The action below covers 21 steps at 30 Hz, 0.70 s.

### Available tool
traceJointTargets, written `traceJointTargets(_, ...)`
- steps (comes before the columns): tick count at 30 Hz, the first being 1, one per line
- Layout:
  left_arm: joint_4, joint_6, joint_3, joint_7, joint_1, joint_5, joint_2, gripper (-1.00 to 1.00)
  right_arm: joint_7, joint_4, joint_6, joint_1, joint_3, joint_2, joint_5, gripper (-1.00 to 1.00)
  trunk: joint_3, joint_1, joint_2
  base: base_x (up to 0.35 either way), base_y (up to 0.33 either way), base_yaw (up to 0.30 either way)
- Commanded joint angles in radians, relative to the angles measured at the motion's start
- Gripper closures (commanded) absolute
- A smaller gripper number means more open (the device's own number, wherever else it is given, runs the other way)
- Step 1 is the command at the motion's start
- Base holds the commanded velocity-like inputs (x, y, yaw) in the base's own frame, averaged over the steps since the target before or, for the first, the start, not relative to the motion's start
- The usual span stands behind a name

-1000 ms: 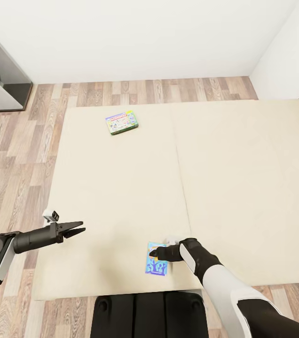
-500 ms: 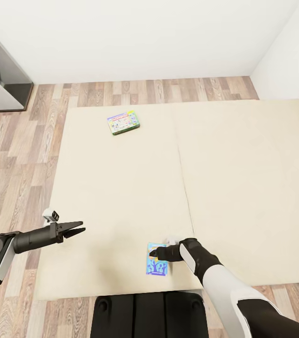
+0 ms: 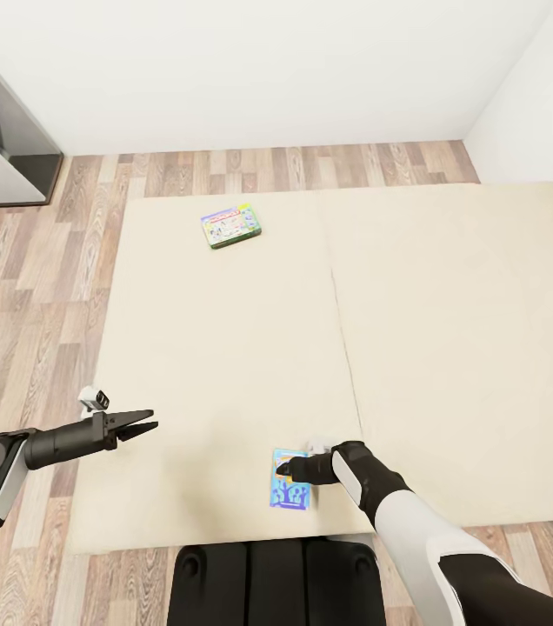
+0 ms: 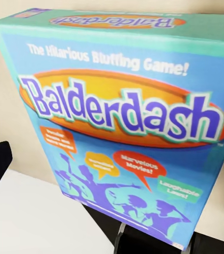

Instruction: Put all the toys in the child's room - the three board games (two on the bed and one on the table), the two jigsaw puzzles on the table, and the tennis ball on the table - inside the toy box on the table in the child's room.

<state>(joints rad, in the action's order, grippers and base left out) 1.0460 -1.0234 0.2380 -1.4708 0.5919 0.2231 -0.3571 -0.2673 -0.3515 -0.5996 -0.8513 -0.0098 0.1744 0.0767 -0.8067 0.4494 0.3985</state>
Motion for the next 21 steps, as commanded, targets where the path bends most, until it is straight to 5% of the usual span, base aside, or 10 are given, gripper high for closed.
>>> traceJointTargets(1, 0.0, -0.011, 0.0, -0.003, 0.0, 0.001, 0.0, -1.0, 0.002, -0.001, -0.006, 0.0, -0.001, 0.0, 0.008, -1.0, -0.001, 0.001, 0.001, -0.001, 0.001, 0.0)
traceJointTargets(21, 0.0, -0.011, -0.001, -0.003, 0.0, 0.0, 0.0, -1.0, 0.014, 0.0, -0.004, 0.0, -0.001, 0.0, 0.007, -1.0, -0.001, 0.001, 0.001, 0.0, 0.0, 0.0)
